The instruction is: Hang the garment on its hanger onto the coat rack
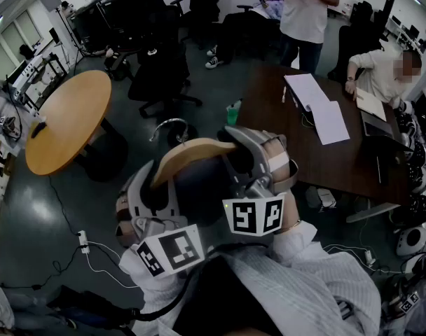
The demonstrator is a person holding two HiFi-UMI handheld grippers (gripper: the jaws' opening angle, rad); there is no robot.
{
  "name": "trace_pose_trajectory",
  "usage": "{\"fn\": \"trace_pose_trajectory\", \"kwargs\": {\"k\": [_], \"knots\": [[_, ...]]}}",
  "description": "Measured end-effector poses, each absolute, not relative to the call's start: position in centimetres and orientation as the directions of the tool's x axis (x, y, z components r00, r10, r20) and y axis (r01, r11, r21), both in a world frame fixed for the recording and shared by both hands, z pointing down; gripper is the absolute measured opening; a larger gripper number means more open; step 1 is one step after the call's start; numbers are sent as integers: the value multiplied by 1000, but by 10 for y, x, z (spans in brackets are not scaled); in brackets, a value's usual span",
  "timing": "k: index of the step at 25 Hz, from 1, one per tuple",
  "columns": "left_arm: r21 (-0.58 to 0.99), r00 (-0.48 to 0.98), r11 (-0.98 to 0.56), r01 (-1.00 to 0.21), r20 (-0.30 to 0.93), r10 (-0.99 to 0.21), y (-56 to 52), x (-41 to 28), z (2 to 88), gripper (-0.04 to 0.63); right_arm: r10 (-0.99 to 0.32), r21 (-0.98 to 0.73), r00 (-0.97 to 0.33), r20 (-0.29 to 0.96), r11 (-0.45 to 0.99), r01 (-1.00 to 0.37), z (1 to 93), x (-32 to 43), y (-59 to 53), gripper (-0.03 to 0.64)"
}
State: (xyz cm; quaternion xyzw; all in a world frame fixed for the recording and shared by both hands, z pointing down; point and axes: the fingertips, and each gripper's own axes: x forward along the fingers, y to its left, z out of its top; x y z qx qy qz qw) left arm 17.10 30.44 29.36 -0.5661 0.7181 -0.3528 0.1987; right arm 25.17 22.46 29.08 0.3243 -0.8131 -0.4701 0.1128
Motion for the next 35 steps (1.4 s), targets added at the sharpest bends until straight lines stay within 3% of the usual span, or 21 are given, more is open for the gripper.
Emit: {"fn": "trace_pose_trajectory", "kwargs": {"k": [22, 35], "knots": [[-719, -357, 145, -680, 152, -922, 299, 178, 319, 80, -566, 821, -819, -90, 423, -383, 316, 253, 214, 80], [-717, -351, 129, -685, 170, -921, 247, 28, 319, 80, -574, 819, -815, -84, 426, -384, 316, 103, 161, 81]]}}
